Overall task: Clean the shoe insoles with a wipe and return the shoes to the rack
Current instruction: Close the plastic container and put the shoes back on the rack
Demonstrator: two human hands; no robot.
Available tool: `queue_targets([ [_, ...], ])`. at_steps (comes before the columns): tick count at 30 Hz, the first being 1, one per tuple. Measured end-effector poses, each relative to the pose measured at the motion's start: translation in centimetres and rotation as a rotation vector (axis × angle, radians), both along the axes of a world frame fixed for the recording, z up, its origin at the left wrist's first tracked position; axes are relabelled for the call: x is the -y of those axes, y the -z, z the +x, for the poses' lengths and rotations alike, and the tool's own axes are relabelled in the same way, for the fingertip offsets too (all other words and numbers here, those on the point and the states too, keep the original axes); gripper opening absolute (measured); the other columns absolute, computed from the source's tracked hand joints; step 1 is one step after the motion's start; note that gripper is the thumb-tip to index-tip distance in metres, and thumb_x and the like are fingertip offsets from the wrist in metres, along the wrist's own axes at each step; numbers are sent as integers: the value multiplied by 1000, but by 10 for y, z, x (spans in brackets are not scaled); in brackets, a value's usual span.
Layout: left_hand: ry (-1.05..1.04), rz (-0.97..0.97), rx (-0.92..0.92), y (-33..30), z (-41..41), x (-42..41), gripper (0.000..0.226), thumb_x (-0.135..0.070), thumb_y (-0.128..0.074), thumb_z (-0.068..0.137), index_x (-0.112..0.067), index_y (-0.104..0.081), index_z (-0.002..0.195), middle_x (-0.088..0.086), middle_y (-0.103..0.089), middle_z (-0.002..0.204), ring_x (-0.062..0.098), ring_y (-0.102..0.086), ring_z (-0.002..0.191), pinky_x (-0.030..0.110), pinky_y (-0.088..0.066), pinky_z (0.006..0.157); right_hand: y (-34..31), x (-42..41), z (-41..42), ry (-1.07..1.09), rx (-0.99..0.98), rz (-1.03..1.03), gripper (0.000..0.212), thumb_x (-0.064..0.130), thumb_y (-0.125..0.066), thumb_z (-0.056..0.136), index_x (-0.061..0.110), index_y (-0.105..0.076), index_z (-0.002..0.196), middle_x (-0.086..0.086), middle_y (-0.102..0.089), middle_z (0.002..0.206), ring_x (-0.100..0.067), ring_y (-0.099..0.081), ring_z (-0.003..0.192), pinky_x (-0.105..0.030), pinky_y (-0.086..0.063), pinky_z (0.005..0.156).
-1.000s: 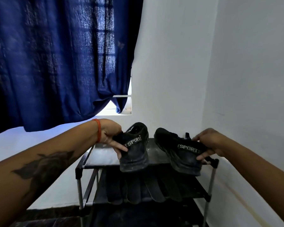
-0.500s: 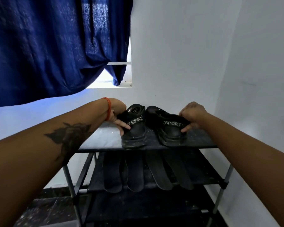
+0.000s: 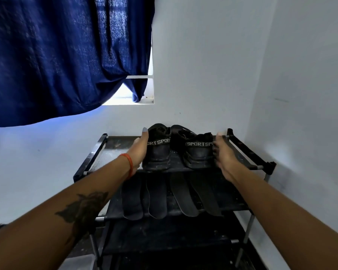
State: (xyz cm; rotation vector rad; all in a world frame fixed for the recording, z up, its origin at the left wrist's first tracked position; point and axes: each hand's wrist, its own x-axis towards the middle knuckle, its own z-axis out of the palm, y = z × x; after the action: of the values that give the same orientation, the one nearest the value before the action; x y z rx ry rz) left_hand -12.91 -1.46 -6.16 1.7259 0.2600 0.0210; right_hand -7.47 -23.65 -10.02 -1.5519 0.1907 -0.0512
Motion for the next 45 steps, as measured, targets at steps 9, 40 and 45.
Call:
queue_targets([
  [9,83,-111,94,20,5,4,97,-91,-26,66,-37,-31,146,-2,-49,141,18,-50,125,43,-38,108,12,-31,-1,26,-52,90,134,103,-35,20,30,-51,131,-6,-47,139,-26,-46,126,-48,-35,107],
  [40,-191,309,474,131,-108,36,78,-61,-42,82,-20,-30,147,-1,-32,152,14,-27,141,28,-25,113,110,-66,-140,122,318,-256,71,58,-45,82,24,-32,143,2,-33,148,-13,-32,135,-36,-30,111],
  [45,-141,352,332,197,-127,26,78,-62,-42,83,-24,-25,149,-4,-25,155,11,-22,142,33,-25,116,178,-65,-155,59,222,-316,71,59,-46,81,26,-33,143,7,-34,147,-10,-32,134,-38,-31,111],
])
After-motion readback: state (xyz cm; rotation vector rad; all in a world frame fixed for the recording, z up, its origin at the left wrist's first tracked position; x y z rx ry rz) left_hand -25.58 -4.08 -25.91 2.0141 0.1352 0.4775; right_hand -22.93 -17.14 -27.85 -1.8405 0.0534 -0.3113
